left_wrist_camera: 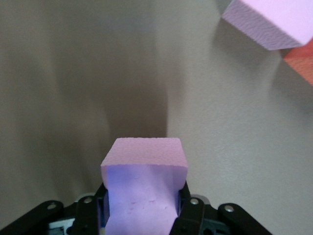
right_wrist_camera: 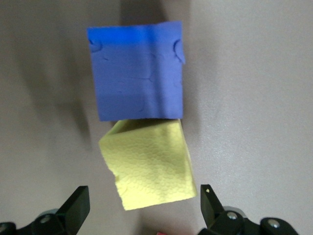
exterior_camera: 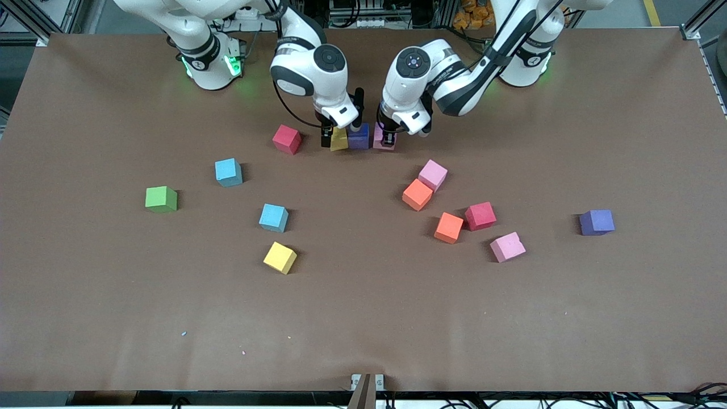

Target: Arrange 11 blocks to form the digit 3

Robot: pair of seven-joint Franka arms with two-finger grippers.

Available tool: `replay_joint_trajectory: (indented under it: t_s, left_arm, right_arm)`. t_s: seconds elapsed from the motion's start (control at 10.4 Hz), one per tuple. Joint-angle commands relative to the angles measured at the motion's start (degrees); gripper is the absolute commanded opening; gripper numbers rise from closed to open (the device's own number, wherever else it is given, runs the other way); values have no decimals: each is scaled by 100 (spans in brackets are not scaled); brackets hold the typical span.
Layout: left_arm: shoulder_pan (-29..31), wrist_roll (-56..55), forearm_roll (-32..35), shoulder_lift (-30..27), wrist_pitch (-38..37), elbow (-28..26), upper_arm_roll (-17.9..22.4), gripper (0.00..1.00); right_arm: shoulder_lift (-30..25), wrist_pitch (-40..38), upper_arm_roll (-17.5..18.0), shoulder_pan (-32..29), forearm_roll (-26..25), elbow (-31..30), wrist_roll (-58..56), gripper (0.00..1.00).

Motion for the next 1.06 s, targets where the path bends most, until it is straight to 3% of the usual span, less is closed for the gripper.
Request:
replay_joint_trajectory:
  t_s: [0.0,0.19,0.38,0.67,0.96]
  left_arm:
    - [-7,-186,-33,85,75,-4,-3,0]
    - [10,-273,-33,85,75,-13,-3,0]
    - [1,-371,-33,94,75,-13,-3,0]
    - [1,-555,-33,155,75,-13,-3,0]
    - [-7,-722,-33,164,66,-30,6,0]
  right_arm:
    - [-282,-191,196,-242,237,-106,-111,100]
    - [-623,-437,178,-330,910,-88,-550,100]
    - [-1001,-604,-75,-331,1606,-62,-587,100]
    - [-1161,-745,-769,-260,1846,87,-457,100]
    - [-1170,-1587,-1394,-216,1952,631,-209,100]
